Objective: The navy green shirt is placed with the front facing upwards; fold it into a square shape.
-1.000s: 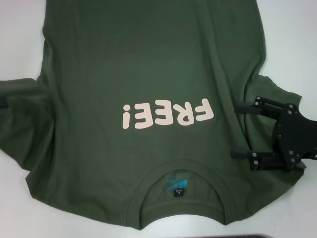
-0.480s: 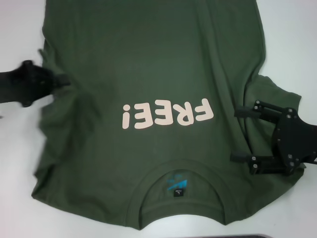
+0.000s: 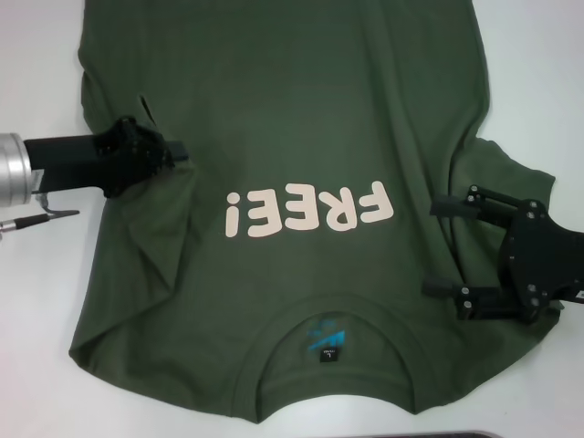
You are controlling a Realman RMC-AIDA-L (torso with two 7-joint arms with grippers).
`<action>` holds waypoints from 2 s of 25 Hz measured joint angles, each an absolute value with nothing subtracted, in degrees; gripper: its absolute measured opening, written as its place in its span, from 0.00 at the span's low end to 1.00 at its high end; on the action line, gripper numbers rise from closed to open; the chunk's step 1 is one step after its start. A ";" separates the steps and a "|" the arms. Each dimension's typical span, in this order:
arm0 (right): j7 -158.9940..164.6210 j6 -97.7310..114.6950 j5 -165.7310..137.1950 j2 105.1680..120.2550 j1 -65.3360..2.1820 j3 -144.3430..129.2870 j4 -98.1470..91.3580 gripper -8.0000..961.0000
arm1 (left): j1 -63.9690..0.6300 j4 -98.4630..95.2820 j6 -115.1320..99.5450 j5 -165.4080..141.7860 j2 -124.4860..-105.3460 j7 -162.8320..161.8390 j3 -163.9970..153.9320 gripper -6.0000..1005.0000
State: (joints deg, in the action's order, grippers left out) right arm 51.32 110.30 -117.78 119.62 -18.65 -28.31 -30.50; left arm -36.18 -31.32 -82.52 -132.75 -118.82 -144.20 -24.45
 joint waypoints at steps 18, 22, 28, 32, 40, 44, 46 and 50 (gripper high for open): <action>51.73 108.59 -117.63 119.63 -19.42 -28.14 -30.48 0.96 | -29.27 -36.77 -95.20 -129.83 -112.98 -139.56 -27.27 0.48; 51.78 108.18 -117.64 119.58 -19.34 -28.11 -30.73 0.96 | -25.84 -38.66 -97.71 -131.22 -113.67 -140.62 -27.52 0.56; 51.86 107.86 -117.63 119.52 -19.37 -27.81 -30.80 0.96 | -24.99 -39.39 -94.28 -132.91 -116.60 -142.58 -28.01 0.70; 51.88 107.68 -117.68 119.53 -19.51 -27.92 -30.59 0.96 | -25.69 -39.61 -89.52 -134.14 -118.00 -144.30 -29.45 0.84; 51.79 107.62 -117.60 119.53 -19.08 -27.77 -30.75 0.96 | -27.37 -39.18 -86.99 -134.00 -119.39 -145.33 -30.35 0.88; 51.60 106.98 -117.69 119.53 -19.28 -27.79 -30.50 0.96 | -28.45 -39.15 -88.51 -132.31 -120.04 -145.24 -30.35 0.88; 51.61 106.62 -117.79 119.53 -19.32 -27.90 -30.50 0.96 | -29.08 -39.14 -88.95 -132.18 -120.47 -145.15 -30.42 0.88; 51.64 106.40 -117.85 119.53 -19.36 -27.97 -30.50 0.96 | -29.97 -38.76 -94.47 -128.33 -120.69 -142.27 -30.24 0.88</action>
